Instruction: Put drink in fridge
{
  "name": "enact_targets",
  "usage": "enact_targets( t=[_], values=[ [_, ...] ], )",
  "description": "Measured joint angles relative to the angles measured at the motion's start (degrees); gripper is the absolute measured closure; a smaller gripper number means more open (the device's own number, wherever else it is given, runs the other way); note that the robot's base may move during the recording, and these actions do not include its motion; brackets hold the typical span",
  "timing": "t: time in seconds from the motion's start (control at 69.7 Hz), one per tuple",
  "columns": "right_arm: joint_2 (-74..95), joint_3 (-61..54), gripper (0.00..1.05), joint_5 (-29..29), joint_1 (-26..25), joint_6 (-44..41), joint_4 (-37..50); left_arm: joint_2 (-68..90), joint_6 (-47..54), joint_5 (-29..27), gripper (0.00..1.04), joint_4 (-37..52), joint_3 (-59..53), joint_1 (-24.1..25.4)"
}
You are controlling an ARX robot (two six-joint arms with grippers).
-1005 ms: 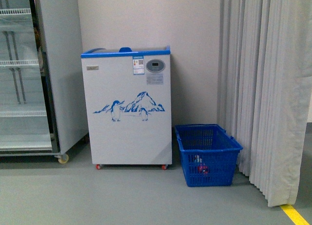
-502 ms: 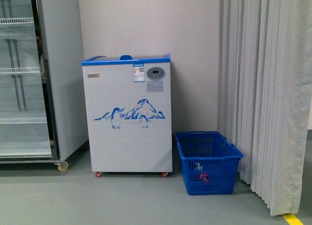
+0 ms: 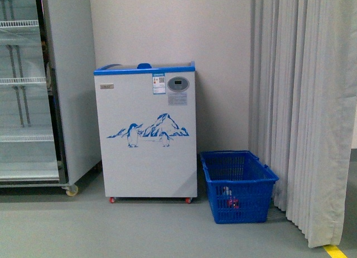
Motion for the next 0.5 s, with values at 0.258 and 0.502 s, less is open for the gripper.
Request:
enact_targets(
  t=[0.258, 0.502],
  values=[
    [0.0, 0.0, 0.07, 0.0, 0.0, 0.0, 0.0, 0.0, 0.0, 0.0, 0.08, 0.0, 0.0, 0.0],
    [0.0, 0.0, 0.07, 0.0, 0.0, 0.0, 0.0, 0.0, 0.0, 0.0, 0.08, 0.0, 0.0, 0.0]
  ],
)
